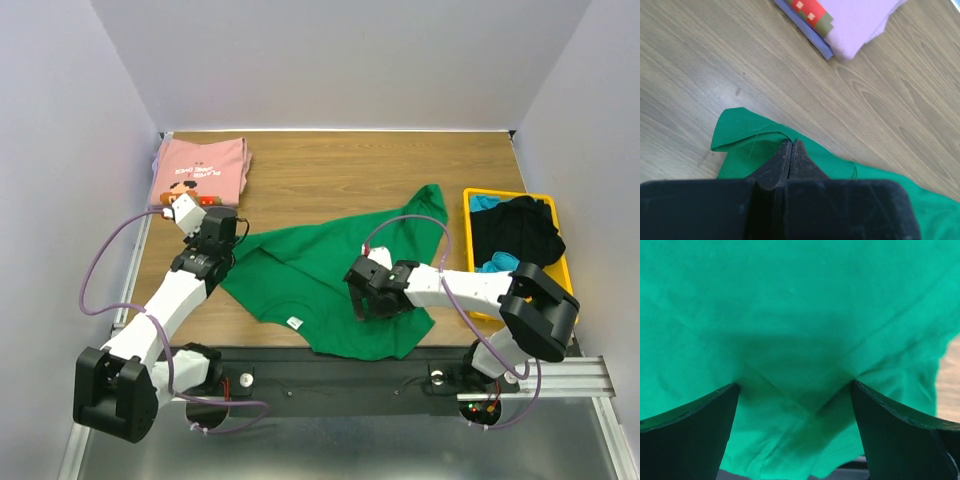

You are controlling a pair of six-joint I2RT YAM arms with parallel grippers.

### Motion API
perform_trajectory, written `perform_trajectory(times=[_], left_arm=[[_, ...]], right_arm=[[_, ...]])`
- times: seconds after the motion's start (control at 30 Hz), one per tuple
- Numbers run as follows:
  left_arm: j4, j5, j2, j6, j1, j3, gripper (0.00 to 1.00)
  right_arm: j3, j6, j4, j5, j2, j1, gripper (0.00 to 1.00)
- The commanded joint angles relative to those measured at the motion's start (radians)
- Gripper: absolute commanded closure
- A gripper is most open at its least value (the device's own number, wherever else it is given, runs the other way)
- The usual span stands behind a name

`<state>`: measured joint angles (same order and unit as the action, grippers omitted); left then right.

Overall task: Fold and stack the t-shirts
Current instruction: Flatten the tshirt out

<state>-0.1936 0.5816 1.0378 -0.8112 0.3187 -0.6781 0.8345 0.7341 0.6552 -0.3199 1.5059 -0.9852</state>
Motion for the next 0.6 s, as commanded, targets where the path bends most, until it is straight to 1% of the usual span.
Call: perform_trajectory(times=[0.0,0.07,0.13,0.2,0.23,0.33,0.47,0.57], left_arm=[[-0.015,0.055,0.008,-0.005,-0.021,-0.024,1.0],[-0.012,0.05,0.011,0.001,-0.029,-0.029,1.0],[-0.01,0.052,0.013,0.004,-0.032,-0.032,1.0],[-0.013,0.057,0.015,0.006,-0.036,-0.035,1.0],[-0.015,0.06,0.015,0.006,-0.041,-0.04,1.0],[-0.02,0.067,0.018,0.01,-0.047,-0.049,1.0],[-0.021,0.084,0.027,0.015,-0.053,-0.06,1.0],[-0.021,0.106,0.044,0.021,-0.064,-0.074,1.0]], right_arm=[[0.041,0.065,0.096,-0.14,0.027,-0.01,0.01],[0.043,0.077,0.109,-0.166,0.051,-0.01,0.04],[0.046,0.082,0.115,-0.183,0.068,-0.009,0.12],[0.055,0.088,0.116,-0.203,0.076,-0.009,0.23],[0.057,0.088,0.118,-0.212,0.079,-0.009,0.27],[0.075,0.085,0.123,-0.223,0.073,-0.009,0.24],[0.098,0.051,0.121,-0.193,0.042,-0.007,0.21],[0.091,0.034,0.116,-0.17,-0.025,-0.009,0.18]])
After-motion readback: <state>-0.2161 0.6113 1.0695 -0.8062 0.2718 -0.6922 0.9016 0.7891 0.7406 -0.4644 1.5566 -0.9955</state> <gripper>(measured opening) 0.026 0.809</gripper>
